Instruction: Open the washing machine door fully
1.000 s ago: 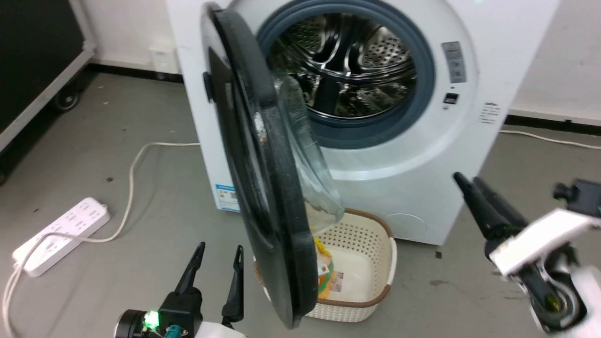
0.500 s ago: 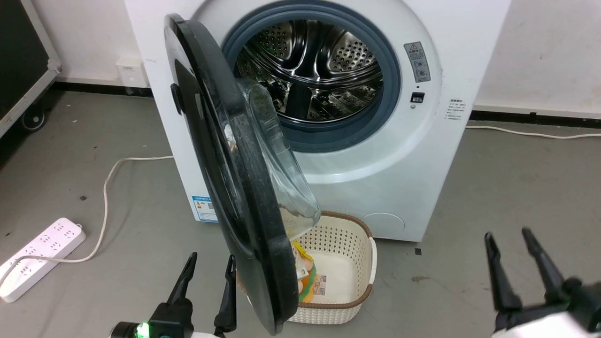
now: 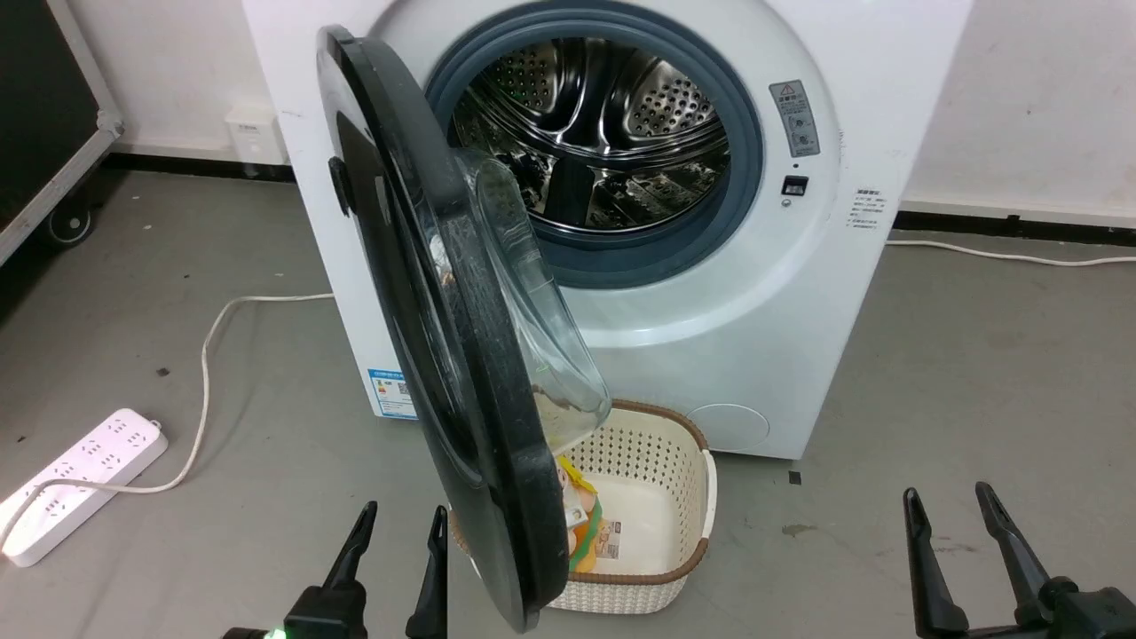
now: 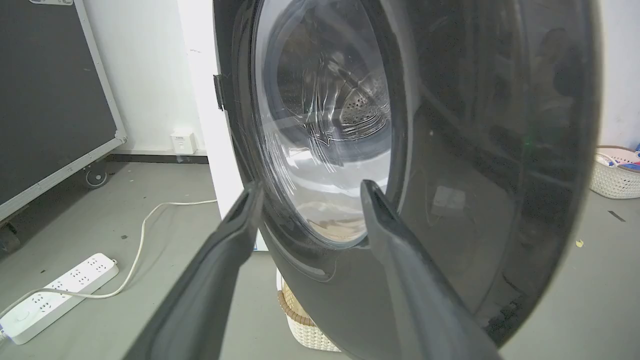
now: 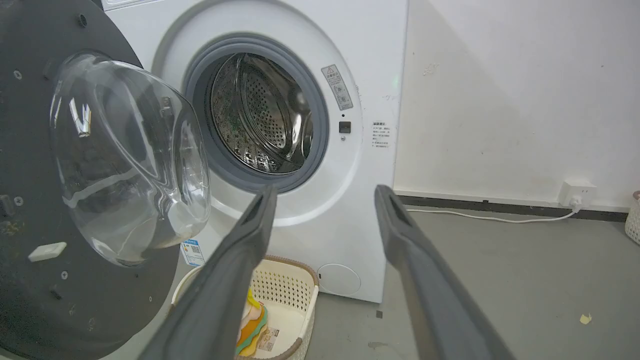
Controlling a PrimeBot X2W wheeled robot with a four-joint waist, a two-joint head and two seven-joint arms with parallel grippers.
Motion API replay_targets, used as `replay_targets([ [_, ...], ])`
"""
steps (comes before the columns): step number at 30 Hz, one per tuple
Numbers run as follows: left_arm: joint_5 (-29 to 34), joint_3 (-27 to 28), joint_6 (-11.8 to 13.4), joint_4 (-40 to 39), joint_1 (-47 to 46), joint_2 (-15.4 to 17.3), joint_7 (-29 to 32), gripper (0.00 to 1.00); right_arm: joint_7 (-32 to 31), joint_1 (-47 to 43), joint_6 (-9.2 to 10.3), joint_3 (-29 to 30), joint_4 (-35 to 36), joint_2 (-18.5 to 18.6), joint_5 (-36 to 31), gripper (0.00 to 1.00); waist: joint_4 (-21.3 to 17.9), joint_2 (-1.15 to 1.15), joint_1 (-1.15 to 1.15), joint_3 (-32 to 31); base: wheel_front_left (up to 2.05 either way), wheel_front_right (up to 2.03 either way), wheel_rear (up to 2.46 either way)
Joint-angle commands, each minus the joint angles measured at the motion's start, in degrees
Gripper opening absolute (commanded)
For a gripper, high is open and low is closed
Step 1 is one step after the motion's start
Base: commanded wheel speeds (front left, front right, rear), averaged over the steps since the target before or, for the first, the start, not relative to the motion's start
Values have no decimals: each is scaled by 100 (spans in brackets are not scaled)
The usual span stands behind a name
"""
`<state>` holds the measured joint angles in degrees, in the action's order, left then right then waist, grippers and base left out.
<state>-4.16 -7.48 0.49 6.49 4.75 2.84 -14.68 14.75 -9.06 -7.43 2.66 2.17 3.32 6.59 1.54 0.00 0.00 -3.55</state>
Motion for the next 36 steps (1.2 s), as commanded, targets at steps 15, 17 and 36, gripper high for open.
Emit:
replay_targets([
  [15,-384,498,211,-1413,-362,5,-32,0,25,-16,-6,-46,-74,-44,228,100,92,0,0,18,0,0,0],
  [17,-535,607,289,-1863,-485,5,-32,0,25,-13,-6,-47,-84,-44,229,100,90,0,0,13,0,0,0],
  [36,-225,-1784,-266,-1389,-440,4,297,0,25,3,-6,-164,-181,-44,366,100,-5,0,0,-37,0,0,0],
])
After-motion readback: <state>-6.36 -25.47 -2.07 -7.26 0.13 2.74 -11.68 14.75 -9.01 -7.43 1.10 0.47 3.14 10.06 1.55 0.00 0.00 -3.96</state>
